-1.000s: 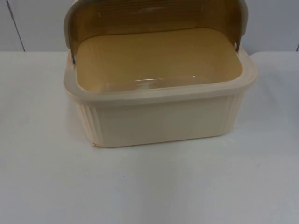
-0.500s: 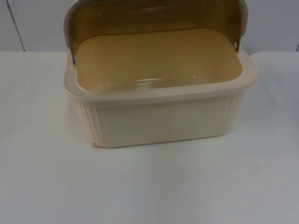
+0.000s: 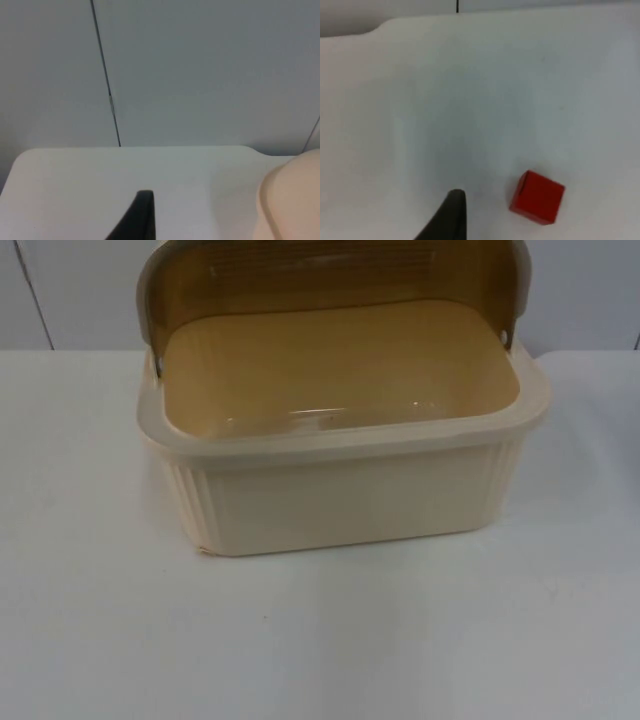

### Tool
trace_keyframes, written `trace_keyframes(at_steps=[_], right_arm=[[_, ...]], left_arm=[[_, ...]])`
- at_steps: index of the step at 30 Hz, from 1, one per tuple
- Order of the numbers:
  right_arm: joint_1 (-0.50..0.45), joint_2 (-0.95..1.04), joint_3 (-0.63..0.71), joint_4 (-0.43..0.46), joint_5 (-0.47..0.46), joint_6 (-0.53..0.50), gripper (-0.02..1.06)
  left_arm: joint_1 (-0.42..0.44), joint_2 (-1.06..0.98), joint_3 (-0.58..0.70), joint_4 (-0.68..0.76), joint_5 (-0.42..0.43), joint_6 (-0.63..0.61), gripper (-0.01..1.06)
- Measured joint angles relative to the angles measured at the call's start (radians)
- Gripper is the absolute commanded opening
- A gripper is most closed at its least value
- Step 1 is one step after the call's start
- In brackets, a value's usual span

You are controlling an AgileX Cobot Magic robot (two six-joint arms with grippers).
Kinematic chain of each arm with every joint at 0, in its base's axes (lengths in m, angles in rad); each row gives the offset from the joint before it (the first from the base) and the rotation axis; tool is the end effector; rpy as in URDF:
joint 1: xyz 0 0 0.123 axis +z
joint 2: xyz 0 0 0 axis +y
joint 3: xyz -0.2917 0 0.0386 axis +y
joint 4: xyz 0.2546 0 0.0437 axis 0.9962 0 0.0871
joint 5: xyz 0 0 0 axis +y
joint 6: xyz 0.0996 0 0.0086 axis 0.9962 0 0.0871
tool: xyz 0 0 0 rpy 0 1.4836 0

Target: Open the box lid with the left hand, place the block into the box with the right hand, then close the box lid with the left hand.

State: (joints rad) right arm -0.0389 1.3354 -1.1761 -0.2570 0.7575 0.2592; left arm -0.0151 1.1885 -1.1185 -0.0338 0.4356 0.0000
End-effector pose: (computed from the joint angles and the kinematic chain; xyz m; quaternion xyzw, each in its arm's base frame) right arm 0.2945 -0.0290 0.3469 0.0830 0.9223 -0.0756 0.3697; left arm 0.2753 -0.0056 0.3931 -0.0026 0.8385 -0.0184 0.5446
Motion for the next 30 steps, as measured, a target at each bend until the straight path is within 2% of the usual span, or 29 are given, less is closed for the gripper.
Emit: trace_keyframes(at_steps=[1,2,4,6,11,16,25,27,30], right_arm=[[-0.03,0.024,0.0,0.058,-0.016,-0.023,1.05],[-0.03,0.024,0.0,0.058,-0.016,-0.023,1.05],[-0.102,0.083,0.0,0.163,-0.038,-0.079,1.05],[-0.156,0.128,0.0,0.197,-0.045,-0.093,1.05],[-0.215,0.204,0.0,0.244,-0.06,-0.104,1.05],[-0.224,0.304,0.0,0.257,-0.121,-0.094,1.05],[-0.224,0.478,0.0,0.257,-0.191,0.041,1.05],[-0.224,0.498,0.0,0.242,-0.195,0.062,1.05],[-0.215,0.567,0.0,0.144,-0.213,0.156,1.05]], left_arm=[[0.0,0.0,0.0,0.0,0.0,0.0,1.05],[0.0,0.0,0.0,0.0,0.0,0.0,1.05],[0.0,0.0,0.0,0.0,0.0,0.0,1.05],[0.0,0.0,0.0,0.0,0.001,0.0,1.05],[0.0,0.0,0.0,0.0,0.002,0.0,1.05],[0.0,0.0,0.0,0.0,0.002,0.0,1.05],[0.0,0.0,0.0,0.0,0.002,0.0,1.05],[0.0,0.0,0.0,0.0,0.002,0.0,1.05],[0.0,0.0,0.0,0.0,0.002,0.0,1.05]])
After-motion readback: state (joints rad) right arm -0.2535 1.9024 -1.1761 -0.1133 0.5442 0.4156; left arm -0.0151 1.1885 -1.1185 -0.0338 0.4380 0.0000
